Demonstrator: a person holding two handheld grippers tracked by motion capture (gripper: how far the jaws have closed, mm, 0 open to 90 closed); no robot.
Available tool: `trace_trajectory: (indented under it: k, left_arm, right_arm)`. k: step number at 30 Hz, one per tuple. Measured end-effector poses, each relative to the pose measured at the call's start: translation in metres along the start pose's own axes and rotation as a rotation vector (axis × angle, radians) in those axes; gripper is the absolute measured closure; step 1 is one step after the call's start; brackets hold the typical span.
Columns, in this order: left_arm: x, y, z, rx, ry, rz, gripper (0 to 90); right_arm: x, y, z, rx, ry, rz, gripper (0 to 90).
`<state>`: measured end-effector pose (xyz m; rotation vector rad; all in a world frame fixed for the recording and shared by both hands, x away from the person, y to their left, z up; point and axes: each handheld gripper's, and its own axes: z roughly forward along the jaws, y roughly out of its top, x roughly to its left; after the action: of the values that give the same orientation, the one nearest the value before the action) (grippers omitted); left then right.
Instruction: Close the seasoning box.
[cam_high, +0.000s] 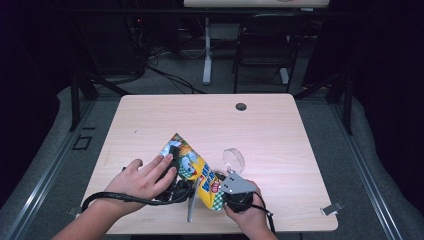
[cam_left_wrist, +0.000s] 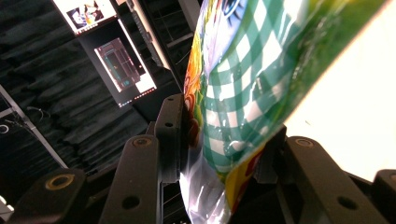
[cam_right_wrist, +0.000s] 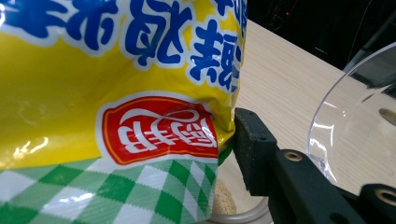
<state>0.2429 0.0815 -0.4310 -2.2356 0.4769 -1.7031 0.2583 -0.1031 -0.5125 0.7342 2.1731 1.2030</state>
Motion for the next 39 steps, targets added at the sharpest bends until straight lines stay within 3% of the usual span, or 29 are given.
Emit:
trace_trajectory:
  k: [39]
  left_arm:
    - [0.0041, 0.0009, -0.0033, -0.006, 0.001, 0.012, 62.6]
  right_arm:
    - [0.0026, 0.0008, -0.0024, -0.01, 0.021, 0.012, 70.7]
